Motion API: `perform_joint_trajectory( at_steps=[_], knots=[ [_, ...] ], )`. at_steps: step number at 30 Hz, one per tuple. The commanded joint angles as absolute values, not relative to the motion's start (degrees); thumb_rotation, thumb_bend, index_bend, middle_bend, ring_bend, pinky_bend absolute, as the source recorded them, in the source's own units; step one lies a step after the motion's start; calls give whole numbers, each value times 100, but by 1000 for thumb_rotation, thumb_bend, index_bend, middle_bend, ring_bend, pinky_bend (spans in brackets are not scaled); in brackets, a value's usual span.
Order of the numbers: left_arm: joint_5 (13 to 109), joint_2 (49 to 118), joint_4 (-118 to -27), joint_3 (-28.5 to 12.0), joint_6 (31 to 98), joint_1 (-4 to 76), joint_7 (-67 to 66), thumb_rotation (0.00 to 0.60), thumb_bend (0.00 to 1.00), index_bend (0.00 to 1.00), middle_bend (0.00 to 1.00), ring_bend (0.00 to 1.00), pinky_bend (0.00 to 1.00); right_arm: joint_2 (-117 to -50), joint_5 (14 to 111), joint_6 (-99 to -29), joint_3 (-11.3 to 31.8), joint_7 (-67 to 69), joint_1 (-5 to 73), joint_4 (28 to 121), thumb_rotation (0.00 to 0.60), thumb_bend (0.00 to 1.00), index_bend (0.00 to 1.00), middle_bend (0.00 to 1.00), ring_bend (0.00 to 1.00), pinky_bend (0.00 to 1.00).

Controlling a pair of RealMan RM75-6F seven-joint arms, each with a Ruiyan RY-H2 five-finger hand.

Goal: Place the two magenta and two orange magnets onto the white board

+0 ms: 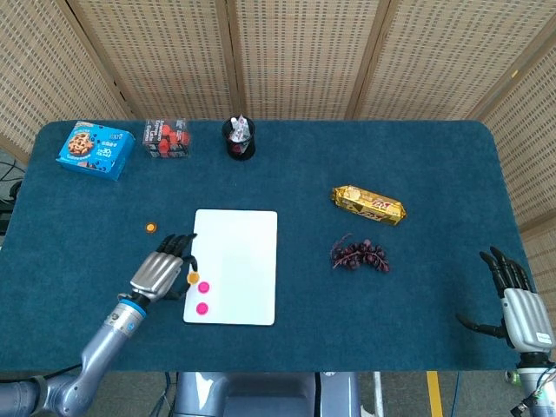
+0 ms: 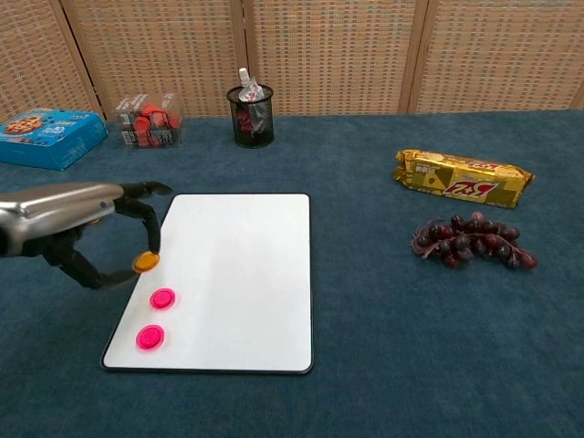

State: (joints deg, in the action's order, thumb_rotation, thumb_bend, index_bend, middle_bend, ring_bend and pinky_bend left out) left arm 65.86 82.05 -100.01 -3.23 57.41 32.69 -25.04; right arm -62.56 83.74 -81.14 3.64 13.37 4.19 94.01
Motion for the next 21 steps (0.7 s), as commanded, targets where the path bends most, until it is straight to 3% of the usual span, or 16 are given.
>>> perform_joint_trajectory(
  at_steps=[1, 21],
  knots=[
    [6800, 8594, -10383, 16, 5763, 3389, -3190, 600, 397, 557, 0, 0, 0, -6253, 8371, -8108, 365, 1355, 420, 9395, 600, 0, 0, 0, 0, 0],
    [6275, 9271, -10031, 95, 5995, 3442, -3982, 600, 389, 557, 0, 0, 0, -6242, 8373, -8090, 359, 1387, 426, 9394, 600, 0, 0, 0, 0, 0]
  ],
)
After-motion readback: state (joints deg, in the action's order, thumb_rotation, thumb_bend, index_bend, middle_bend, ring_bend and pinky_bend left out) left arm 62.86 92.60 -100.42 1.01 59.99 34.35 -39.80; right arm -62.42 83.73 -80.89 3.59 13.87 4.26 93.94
